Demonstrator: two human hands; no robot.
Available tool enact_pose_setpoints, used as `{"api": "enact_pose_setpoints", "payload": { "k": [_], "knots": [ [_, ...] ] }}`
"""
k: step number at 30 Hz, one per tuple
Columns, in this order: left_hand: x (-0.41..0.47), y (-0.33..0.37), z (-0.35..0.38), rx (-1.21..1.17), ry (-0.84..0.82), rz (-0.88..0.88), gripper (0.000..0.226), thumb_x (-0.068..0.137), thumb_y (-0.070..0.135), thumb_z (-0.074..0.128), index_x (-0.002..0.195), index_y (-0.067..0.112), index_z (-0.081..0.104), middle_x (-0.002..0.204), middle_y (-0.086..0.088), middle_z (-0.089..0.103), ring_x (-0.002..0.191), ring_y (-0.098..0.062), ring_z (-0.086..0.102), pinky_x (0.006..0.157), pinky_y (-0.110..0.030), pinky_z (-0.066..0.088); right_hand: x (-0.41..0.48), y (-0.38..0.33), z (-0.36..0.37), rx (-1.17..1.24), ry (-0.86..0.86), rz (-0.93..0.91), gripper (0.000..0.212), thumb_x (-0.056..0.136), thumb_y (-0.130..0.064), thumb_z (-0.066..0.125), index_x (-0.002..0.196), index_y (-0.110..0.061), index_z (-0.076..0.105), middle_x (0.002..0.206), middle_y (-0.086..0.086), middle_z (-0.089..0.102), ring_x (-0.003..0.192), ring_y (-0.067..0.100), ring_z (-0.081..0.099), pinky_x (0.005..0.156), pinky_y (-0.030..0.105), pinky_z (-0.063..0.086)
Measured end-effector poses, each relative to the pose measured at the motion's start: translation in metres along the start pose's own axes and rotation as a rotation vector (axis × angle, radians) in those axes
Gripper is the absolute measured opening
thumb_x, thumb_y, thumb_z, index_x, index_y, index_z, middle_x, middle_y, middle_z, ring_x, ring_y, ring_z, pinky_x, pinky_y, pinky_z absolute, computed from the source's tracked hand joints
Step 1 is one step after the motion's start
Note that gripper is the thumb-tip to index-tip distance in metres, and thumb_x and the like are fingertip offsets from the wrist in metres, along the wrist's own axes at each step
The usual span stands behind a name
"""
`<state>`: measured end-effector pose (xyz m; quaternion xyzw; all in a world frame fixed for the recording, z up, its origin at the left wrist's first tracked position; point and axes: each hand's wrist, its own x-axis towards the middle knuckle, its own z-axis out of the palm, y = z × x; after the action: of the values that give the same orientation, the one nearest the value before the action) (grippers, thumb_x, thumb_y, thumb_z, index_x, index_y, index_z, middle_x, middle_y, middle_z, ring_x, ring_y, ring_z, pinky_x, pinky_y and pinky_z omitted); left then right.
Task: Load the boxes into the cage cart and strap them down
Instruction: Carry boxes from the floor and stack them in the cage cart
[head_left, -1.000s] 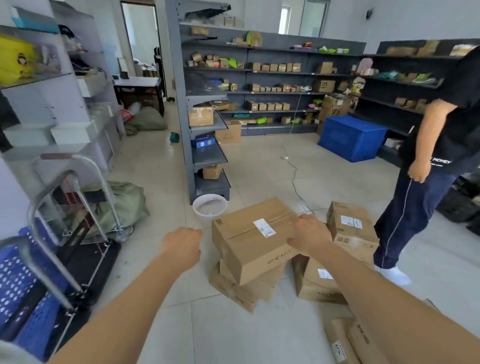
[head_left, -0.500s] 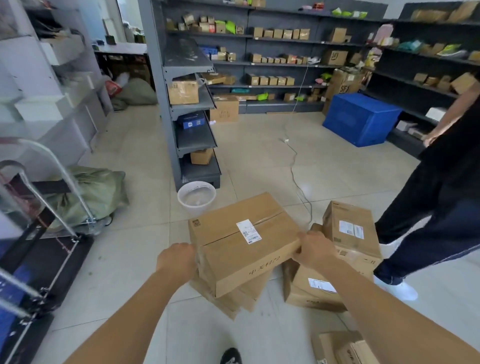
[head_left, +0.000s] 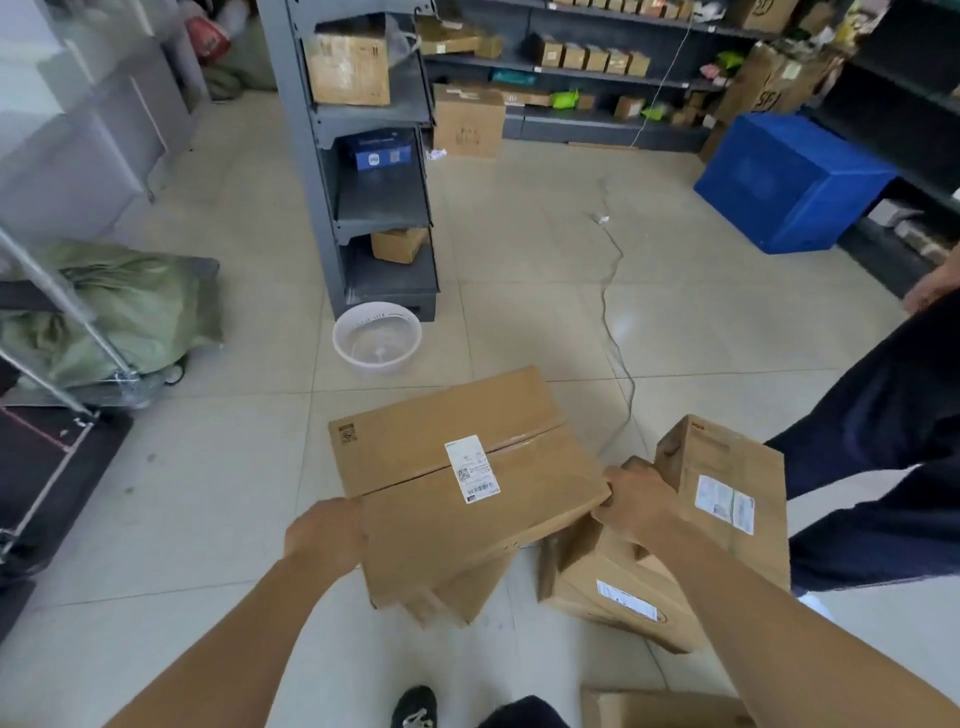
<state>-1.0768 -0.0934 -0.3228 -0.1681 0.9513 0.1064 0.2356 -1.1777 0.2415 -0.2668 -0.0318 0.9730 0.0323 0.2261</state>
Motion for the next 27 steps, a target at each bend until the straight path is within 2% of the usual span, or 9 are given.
{"api": "enact_pose_setpoints", "payload": {
  "k": [3, 7, 11, 15, 20, 24, 27],
  "knots": [
    [0.023, 0.007, 0.006, -0.002, -0.040, -0.055, 0.040, 0.092, 0.021, 0.046, 0.131, 0.029, 0.050, 0.118, 0.006, 0.061, 0.106, -0.015, 0.060, 0.070, -0.025, 0.048, 0.041, 0.009, 0.003, -0.002, -0.065, -0.018, 0.040, 0.091, -0.037, 0.056, 0.127, -0.021, 0.051, 0.122, 0.005, 0.051, 0.123, 0.023, 0.045, 0.095, 0.038, 0.049],
    [0.056, 0.017, 0.018, -0.035, -0.093, -0.165, 0.038, 0.091, 0.025, 0.045, 0.128, 0.029, 0.051, 0.114, 0.007, 0.059, 0.105, -0.015, 0.058, 0.068, -0.027, 0.045, 0.098, 0.020, 0.009, -0.025, -0.156, -0.064, 0.041, 0.091, -0.037, 0.054, 0.129, -0.021, 0.051, 0.122, 0.003, 0.056, 0.118, 0.023, 0.049, 0.092, 0.037, 0.051],
    [0.081, 0.032, 0.038, -0.134, -0.118, -0.314, 0.037, 0.090, 0.027, 0.046, 0.126, 0.027, 0.053, 0.112, 0.006, 0.059, 0.108, -0.016, 0.055, 0.075, -0.031, 0.048, 0.158, 0.029, 0.015, -0.098, -0.214, -0.134, 0.049, 0.092, -0.041, 0.052, 0.135, -0.019, 0.046, 0.127, 0.007, 0.052, 0.119, 0.025, 0.049, 0.091, 0.036, 0.050],
    [0.106, 0.042, 0.063, -0.240, -0.115, -0.422, 0.038, 0.089, 0.032, 0.053, 0.127, 0.023, 0.054, 0.112, 0.001, 0.059, 0.109, -0.020, 0.056, 0.082, -0.036, 0.052, 0.212, 0.035, 0.029, -0.133, -0.254, -0.189, 0.045, 0.094, -0.042, 0.049, 0.131, -0.016, 0.049, 0.118, 0.008, 0.056, 0.114, 0.026, 0.052, 0.087, 0.037, 0.052],
    [0.139, 0.038, 0.105, -0.340, -0.096, -0.544, 0.060, 0.089, 0.037, 0.059, 0.140, 0.014, 0.040, 0.131, -0.010, 0.050, 0.122, -0.031, 0.048, 0.092, -0.043, 0.048, 0.267, 0.040, 0.068, -0.101, -0.276, -0.187, 0.052, 0.095, -0.046, 0.047, 0.135, -0.014, 0.047, 0.129, 0.011, 0.054, 0.120, 0.029, 0.050, 0.093, 0.040, 0.050],
    [0.161, 0.030, 0.143, -0.451, -0.079, -0.718, 0.087, 0.083, 0.047, 0.067, 0.145, 0.002, 0.024, 0.143, -0.019, 0.037, 0.130, -0.040, 0.038, 0.101, -0.053, 0.040, 0.298, 0.037, 0.106, 0.045, -0.220, -0.073, 0.069, 0.095, -0.048, 0.050, 0.149, -0.013, 0.027, 0.141, 0.015, 0.044, 0.129, 0.033, 0.045, 0.098, 0.044, 0.046],
    [0.176, 0.021, 0.169, -0.573, -0.074, -0.808, 0.105, 0.078, 0.053, 0.071, 0.149, 0.001, 0.013, 0.147, -0.022, 0.031, 0.135, -0.041, 0.032, 0.106, -0.054, 0.033, 0.315, 0.034, 0.135, 0.188, -0.203, 0.056, 0.080, 0.092, -0.050, 0.055, 0.150, -0.008, 0.020, 0.144, 0.017, 0.040, 0.130, 0.037, 0.045, 0.101, 0.046, 0.044]
  ]
}}
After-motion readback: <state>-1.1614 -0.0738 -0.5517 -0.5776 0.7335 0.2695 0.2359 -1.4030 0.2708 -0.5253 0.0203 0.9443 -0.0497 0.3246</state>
